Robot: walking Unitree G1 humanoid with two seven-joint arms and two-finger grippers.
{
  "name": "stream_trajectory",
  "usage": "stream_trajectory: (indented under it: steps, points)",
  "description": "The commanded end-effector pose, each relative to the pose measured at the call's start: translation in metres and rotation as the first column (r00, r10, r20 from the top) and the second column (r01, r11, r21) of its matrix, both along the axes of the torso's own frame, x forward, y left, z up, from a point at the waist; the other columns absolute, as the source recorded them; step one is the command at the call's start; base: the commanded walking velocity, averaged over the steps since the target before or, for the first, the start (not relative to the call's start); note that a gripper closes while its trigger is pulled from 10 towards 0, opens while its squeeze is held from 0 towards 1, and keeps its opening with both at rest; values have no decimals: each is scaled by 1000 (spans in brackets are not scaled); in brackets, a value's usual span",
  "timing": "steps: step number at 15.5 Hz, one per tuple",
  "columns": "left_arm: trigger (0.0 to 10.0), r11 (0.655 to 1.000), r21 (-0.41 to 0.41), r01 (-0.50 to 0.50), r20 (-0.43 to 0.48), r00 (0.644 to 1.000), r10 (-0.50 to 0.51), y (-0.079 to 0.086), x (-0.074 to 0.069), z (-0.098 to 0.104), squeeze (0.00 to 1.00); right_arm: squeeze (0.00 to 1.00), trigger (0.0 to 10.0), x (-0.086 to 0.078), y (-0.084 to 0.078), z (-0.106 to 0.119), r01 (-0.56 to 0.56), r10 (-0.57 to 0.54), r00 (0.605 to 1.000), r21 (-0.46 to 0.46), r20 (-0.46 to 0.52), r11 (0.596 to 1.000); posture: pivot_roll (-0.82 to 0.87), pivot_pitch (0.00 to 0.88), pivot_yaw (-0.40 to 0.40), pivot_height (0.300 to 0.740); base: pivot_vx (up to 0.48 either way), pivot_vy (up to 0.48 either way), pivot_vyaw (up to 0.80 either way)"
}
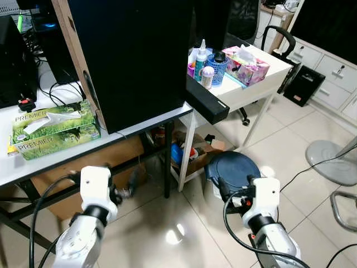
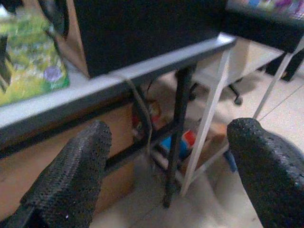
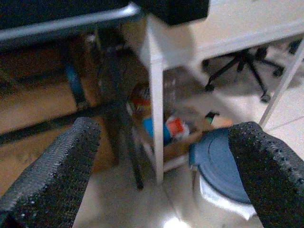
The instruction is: Picking trash to rubbish bin
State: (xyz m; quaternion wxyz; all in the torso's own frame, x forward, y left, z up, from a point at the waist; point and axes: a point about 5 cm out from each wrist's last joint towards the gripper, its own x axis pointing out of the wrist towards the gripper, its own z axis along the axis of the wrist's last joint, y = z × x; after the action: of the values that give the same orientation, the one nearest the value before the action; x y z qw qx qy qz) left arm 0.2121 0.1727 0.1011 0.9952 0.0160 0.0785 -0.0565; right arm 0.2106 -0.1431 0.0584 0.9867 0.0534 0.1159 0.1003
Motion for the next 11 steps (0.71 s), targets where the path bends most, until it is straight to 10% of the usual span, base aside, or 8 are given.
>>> stream_trajectory:
  steps: [1,3,11]
  points:
    - [10000,998,17,66,-32,997,-65,-5,-1,0,0,0,10000,-8,-3,-11,-5,5,997,-6,-77,1000,2,12,-43,740,0,0,0]
    - [10000,982,156,103,-5,995,-103,-3,-1,-3,0,0,10000,-10,-2,-14,-26,25,994,-11,-108,1000,-8,8,-39,740,0,0,0]
    - [10000,967,210,143,7,989,-148,-5,-26,7,0,0,10000,-16,10,-9,-190,184,980,-77,-69,979,7,0,-40,740,0,250,69]
